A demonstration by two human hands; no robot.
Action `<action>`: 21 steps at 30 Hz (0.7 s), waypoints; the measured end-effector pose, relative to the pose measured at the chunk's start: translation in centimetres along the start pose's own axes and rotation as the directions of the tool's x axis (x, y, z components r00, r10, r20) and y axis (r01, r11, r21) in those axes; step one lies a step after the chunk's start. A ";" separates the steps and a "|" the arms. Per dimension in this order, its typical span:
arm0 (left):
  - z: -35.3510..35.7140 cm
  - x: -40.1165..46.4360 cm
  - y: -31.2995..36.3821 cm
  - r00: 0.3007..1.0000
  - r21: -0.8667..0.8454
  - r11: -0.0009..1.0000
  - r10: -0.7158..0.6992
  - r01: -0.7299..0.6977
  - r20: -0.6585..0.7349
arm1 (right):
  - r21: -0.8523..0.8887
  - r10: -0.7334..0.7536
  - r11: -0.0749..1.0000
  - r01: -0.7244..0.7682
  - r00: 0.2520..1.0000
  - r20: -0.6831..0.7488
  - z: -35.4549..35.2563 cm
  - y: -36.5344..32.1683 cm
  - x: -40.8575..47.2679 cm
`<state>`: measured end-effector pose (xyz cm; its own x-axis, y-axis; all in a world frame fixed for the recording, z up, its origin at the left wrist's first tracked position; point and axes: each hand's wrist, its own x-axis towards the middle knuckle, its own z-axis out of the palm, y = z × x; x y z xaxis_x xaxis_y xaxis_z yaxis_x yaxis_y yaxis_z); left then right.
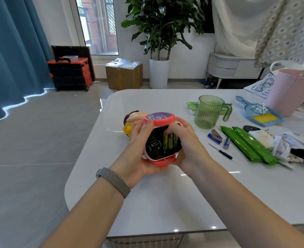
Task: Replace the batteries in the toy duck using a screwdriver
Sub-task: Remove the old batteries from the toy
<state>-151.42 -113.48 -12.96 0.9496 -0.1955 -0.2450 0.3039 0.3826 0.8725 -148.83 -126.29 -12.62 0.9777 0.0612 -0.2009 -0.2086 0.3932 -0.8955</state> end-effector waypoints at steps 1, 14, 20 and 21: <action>0.0 0.3 0.0 1.000 0.002 1.000 0.000 0.000 -0.006 | 0.025 -0.026 0.999 0.027 0.999 -0.030 0.0 0.0 -0.1; 0.0 2.0 -0.2 0.998 -0.080 0.997 0.017 -0.021 -0.058 | -0.230 -0.421 0.895 0.383 0.895 -0.145 0.4 1.5 -0.3; -0.4 2.1 -0.3 0.997 -0.113 0.992 0.046 -0.053 -0.062 | -0.562 -0.630 0.664 0.493 0.773 -0.066 0.5 1.2 -1.2; -0.4 2.1 -0.3 0.997 -0.112 0.992 0.048 -0.054 -0.055 | -0.570 -0.658 0.639 0.517 0.751 -0.056 0.5 1.4 -1.2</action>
<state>-149.55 -113.66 -13.92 0.9659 -0.1268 -0.2256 0.2588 0.4913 0.8317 -150.26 -125.33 -13.44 0.8703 -0.2641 0.4157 0.3582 -0.2398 -0.9023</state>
